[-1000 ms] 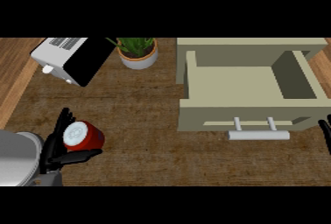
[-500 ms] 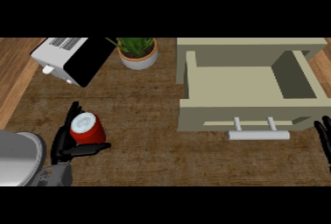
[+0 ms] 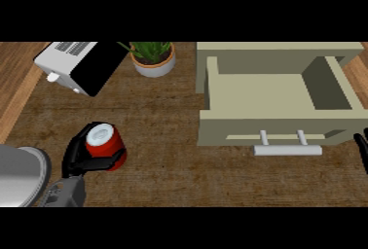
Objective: Pick up the can, place it into the drawer and close the drawer
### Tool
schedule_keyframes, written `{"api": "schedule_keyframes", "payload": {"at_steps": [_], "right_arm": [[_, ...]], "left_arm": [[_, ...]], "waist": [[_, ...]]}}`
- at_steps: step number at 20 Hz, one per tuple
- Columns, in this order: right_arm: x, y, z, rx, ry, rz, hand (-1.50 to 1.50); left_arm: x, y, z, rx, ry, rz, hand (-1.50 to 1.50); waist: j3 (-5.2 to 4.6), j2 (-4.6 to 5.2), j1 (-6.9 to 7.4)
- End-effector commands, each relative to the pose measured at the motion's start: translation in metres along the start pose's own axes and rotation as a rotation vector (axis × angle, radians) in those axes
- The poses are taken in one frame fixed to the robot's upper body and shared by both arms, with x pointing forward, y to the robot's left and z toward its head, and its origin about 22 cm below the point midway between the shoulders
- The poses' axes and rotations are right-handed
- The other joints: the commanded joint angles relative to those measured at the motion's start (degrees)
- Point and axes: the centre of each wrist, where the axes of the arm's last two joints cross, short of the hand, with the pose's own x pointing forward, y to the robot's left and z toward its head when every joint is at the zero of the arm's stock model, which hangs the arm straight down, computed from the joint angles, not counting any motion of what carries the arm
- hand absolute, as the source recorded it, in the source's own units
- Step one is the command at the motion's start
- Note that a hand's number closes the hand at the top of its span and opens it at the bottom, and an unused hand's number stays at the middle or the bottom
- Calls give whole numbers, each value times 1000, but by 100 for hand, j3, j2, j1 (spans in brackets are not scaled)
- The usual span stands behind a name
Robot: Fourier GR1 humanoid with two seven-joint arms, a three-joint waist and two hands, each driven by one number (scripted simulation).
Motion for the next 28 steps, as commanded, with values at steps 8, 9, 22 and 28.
{"api": "schedule_keyframes", "payload": {"at_steps": [8,9,22,28], "right_arm": [[6,-3,8,3,-4,-9,-150],[-3,-5,8,-6,-14,0,-150],[10,7,15,-23,-15,-23,-150],[1,-9,19,-34,-10,-2,-150]], "left_arm": [[31,-28,-11,-25,-81,60,150],[44,-23,-10,-14,-65,60,150],[127,-85,-45,-68,-161,3,150],[183,-125,-61,-128,-190,7,150]], "waist": [[-3,1,4],[-2,-2,14],[-1,-7,0],[0,-6,-25]]}}
